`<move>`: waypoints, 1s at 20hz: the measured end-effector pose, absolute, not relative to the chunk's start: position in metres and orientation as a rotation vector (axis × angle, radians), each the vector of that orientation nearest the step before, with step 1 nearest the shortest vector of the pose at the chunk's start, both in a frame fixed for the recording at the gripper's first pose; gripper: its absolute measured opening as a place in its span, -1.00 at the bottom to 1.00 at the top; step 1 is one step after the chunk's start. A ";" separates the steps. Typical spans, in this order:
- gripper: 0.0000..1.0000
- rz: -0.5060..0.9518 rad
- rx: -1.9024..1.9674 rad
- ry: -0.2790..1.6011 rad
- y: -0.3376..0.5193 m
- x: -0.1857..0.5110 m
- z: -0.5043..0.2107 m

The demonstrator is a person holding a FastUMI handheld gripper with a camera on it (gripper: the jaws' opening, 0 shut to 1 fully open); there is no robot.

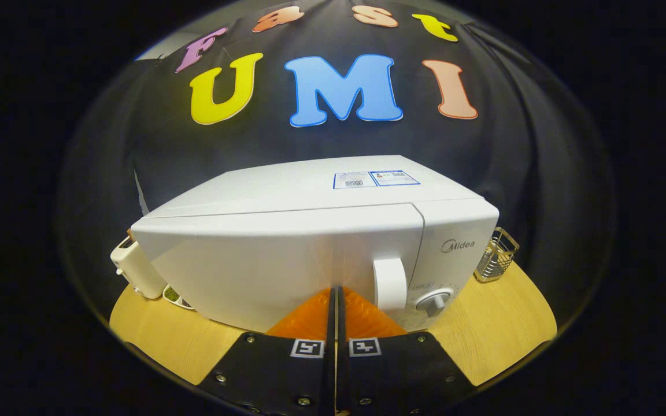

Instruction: Open the microwave, put the food inside, and close the microwave door.

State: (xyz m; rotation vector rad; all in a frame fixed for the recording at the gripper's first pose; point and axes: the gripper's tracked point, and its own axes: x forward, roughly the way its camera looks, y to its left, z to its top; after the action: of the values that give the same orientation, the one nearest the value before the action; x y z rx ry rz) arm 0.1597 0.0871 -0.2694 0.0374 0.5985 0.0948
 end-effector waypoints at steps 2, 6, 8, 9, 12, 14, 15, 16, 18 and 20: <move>-0.97 0.097 0.038 0.571 0.090 0.154 -0.258; -0.97 0.102 0.035 0.547 0.098 0.134 -0.235; -0.98 0.106 0.032 0.524 0.103 0.122 -0.219; -0.98 0.105 0.029 0.509 0.104 0.114 -0.210; -0.98 0.101 0.018 0.457 0.110 0.090 -0.183; -0.98 0.102 0.009 0.421 0.112 0.073 -0.165; -0.98 0.101 0.003 0.406 0.112 0.064 -0.157; -0.98 0.096 0.001 0.385 0.112 0.055 -0.147; -0.98 0.090 -0.005 0.353 0.118 0.044 -0.131; -0.98 0.089 -0.018 0.324 0.119 0.025 -0.117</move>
State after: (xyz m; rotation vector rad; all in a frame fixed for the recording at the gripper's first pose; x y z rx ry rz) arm 0.0255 0.1192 -0.1167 -0.0180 0.3242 0.0891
